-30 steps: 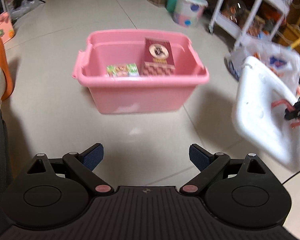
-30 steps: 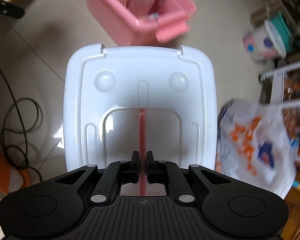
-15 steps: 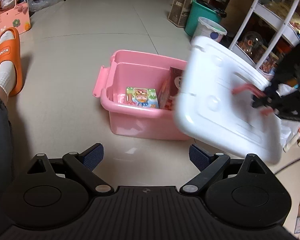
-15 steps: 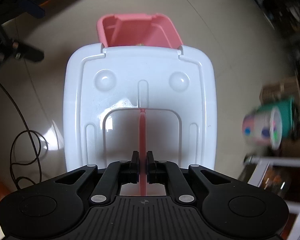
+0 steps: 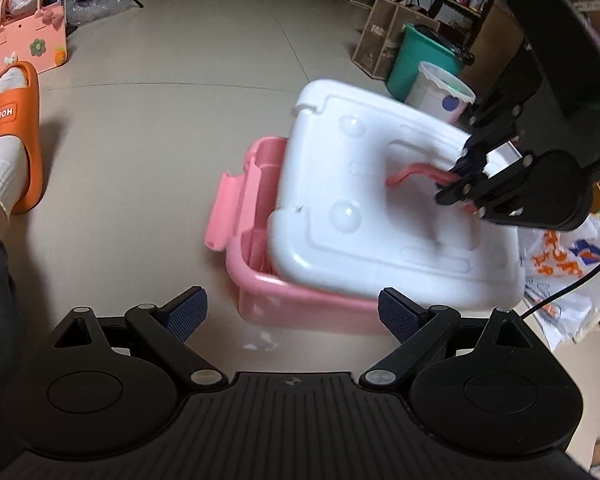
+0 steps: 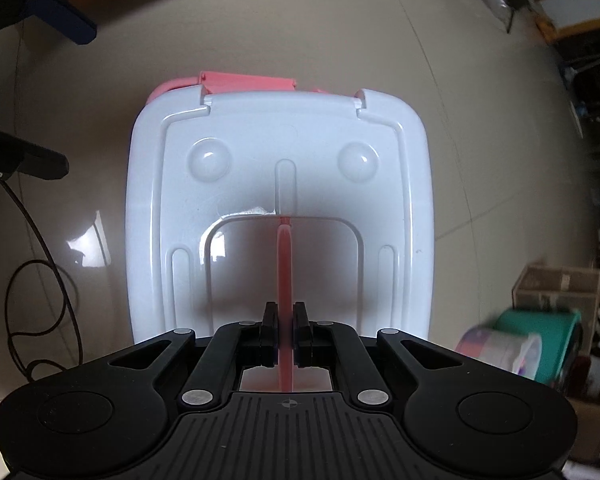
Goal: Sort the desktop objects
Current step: 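Lower the white lid onto the pink bin rim and open the right tool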
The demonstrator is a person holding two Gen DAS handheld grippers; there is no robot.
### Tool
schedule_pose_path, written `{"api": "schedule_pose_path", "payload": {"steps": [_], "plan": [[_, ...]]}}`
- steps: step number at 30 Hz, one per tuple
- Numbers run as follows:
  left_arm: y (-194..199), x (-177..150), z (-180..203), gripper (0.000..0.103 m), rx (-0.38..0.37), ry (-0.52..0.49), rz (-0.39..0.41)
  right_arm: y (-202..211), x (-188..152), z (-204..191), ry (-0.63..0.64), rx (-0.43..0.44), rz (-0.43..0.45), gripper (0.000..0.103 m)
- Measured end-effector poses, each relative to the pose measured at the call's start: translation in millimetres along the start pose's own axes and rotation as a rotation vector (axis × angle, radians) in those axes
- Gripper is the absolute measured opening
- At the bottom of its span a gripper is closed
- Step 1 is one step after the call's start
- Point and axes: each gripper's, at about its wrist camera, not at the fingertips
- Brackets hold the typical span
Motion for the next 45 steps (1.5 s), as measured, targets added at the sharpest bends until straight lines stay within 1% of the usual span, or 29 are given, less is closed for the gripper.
{"api": "schedule_pose_path", "payload": {"steps": [4, 9, 17, 20, 25, 29, 32, 41, 42, 43, 44, 45], "plan": [[-6, 7, -6, 0.095, -0.005, 0.011, 0.022, -15, 17, 3, 0.051, -0.002, -0.001, 0.005], [-11, 11, -8, 0.095, -0.001, -0.004, 0.03, -30, 30, 7, 0.09, -0.007, -0.009, 0.006], [-15, 10, -12, 0.095, -0.001, 0.022, 0.018, -50, 35, 13, 0.102, 0.012, -0.025, 0.007], [-16, 9, -12, 0.095, 0.0, 0.028, 0.012, -53, 34, 15, 0.106, 0.005, -0.028, 0.007], [-15, 9, -13, 0.095, 0.002, 0.031, 0.012, -58, 35, 22, 0.089, 0.014, -0.037, 0.007], [-14, 9, -13, 0.095, 0.002, 0.042, 0.011, -61, 35, 26, 0.069, 0.051, -0.04, 0.007], [-13, 9, -11, 0.095, 0.003, 0.037, 0.012, -66, 35, 25, 0.085, 0.03, -0.036, 0.007], [-10, 12, -7, 0.095, 0.015, 0.037, 0.019, -72, 35, 36, 0.038, 0.018, -0.016, 0.008], [-10, 12, -7, 0.095, 0.019, 0.039, 0.022, -70, 34, 36, 0.02, 0.018, -0.017, 0.009], [-9, 13, -8, 0.095, 0.023, 0.042, 0.025, -67, 33, 36, 0.007, 0.017, -0.016, 0.018], [-8, 13, -8, 0.095, 0.028, 0.044, 0.028, -64, 31, 36, -0.007, 0.016, -0.015, 0.022], [-7, 14, -7, 0.095, 0.033, 0.045, 0.031, -61, 29, 37, -0.026, 0.019, -0.017, 0.024]]}}
Point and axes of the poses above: each gripper's, at about its wrist camera, not at the fingertips, and y roughly against the way its jaws point, z to its right, x to its top, and after that the axes turned 3 degrees about -z, right-handed
